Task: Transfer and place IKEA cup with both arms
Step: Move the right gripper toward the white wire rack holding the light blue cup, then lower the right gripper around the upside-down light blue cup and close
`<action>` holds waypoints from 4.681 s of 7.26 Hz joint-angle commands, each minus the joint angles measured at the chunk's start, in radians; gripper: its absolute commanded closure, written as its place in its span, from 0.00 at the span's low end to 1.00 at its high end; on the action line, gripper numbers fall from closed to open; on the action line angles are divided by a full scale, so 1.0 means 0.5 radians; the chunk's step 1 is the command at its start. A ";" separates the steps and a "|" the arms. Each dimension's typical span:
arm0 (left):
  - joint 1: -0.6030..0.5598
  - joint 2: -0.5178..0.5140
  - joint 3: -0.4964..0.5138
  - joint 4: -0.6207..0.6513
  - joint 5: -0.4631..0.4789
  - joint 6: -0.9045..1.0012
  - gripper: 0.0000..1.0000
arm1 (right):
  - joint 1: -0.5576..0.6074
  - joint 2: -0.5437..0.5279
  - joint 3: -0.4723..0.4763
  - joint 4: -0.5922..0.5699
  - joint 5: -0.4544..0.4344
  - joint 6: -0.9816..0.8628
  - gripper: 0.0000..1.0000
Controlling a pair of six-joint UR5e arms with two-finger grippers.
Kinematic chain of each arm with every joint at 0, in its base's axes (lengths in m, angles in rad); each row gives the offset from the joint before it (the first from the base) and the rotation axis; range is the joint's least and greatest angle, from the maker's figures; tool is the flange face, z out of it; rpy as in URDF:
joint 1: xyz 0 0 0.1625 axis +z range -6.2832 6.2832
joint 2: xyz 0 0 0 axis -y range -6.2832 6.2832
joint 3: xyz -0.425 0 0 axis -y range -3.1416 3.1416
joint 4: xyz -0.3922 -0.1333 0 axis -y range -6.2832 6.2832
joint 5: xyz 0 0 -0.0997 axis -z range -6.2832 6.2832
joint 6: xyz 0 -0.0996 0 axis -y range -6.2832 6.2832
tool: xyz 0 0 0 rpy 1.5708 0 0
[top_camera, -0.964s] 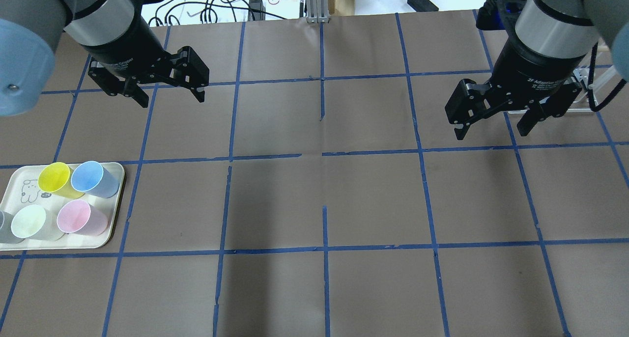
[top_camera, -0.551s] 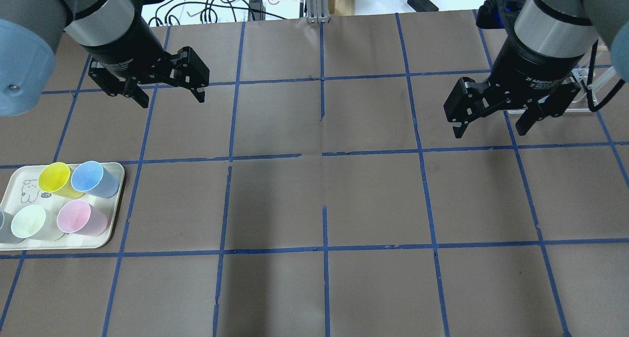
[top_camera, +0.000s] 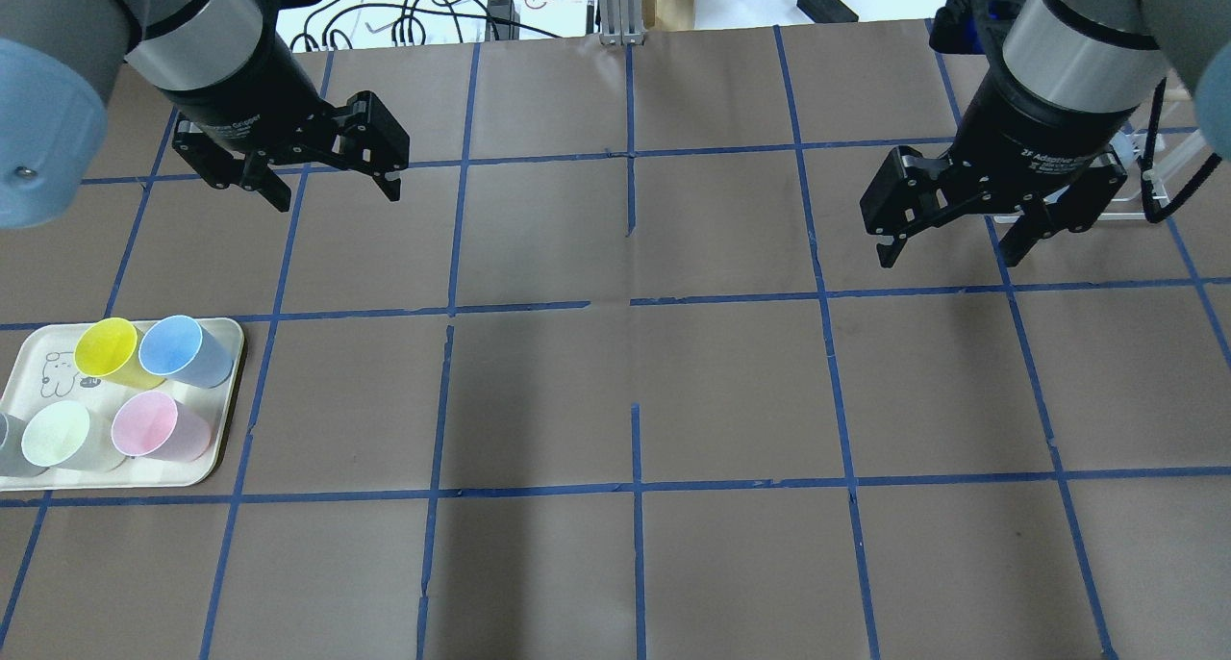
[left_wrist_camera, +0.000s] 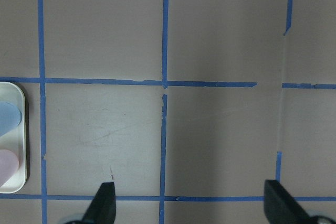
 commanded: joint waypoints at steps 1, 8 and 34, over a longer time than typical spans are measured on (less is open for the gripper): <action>0.000 0.000 0.000 0.000 0.000 0.000 0.00 | -0.011 0.000 -0.004 0.000 -0.003 -0.002 0.00; 0.000 0.000 0.000 0.000 0.000 0.000 0.00 | -0.433 0.147 -0.004 -0.266 -0.030 -0.531 0.00; 0.006 0.006 -0.015 0.003 0.006 0.003 0.00 | -0.885 1.074 -0.035 -1.491 -0.009 -1.898 0.00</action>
